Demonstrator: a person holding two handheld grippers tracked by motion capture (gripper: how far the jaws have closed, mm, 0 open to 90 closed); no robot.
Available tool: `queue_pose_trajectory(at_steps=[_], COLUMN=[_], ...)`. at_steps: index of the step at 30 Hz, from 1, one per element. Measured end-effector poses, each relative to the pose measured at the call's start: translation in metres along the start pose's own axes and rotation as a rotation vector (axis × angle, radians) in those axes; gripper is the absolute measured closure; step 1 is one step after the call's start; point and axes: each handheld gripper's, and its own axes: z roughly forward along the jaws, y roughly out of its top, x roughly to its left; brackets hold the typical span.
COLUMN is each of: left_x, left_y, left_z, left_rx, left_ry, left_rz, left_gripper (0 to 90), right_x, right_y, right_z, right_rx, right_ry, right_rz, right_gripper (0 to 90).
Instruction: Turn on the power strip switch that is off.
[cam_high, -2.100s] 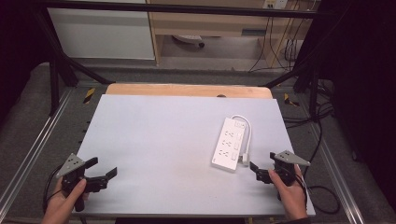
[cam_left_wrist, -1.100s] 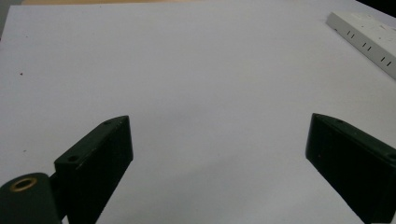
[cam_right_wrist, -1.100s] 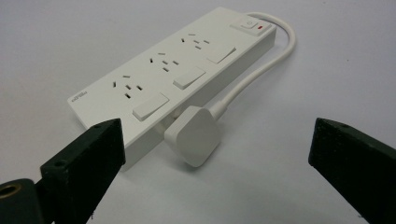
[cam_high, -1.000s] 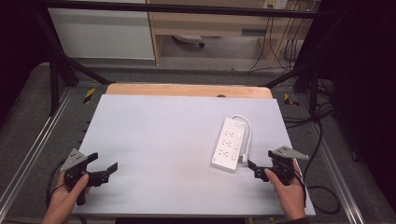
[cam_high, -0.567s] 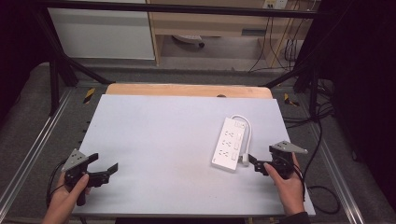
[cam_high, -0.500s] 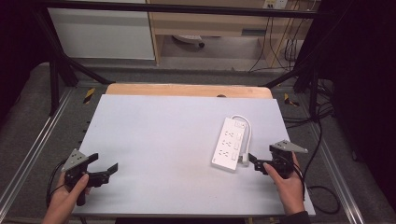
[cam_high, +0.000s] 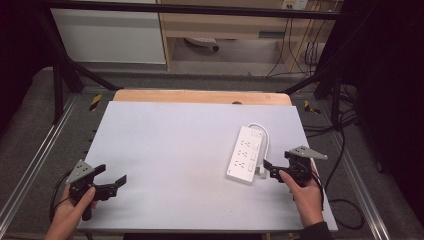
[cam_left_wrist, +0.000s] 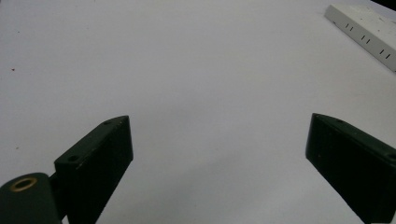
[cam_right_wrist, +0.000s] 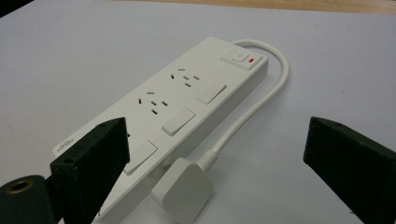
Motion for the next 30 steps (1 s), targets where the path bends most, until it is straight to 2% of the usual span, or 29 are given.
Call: queue_pose_trajectory(at_steps=[8, 18, 30], left_x=[0.0, 0.0, 0.0], left_y=[-0.001, -0.002, -0.002], left_z=[0.001, 0.001, 0.001], left_rx=[0.006, 0.011, 0.015], left_ry=[-0.001, -0.002, -0.005], left_rz=[0.0, -0.001, 0.003], left_gripper=[7.5, 7.4, 7.4], right_x=[0.002, 0.002, 0.003], right_y=[0.009, 0.023, 0.043], right_z=[0.0, -0.001, 0.002], right_rx=[-0.014, -0.026, -0.014], right_ry=[0.016, 0.013, 0.008], right_rz=[-0.014, -0.032, -0.058], right_gripper=[7.5, 7.0, 6.9])
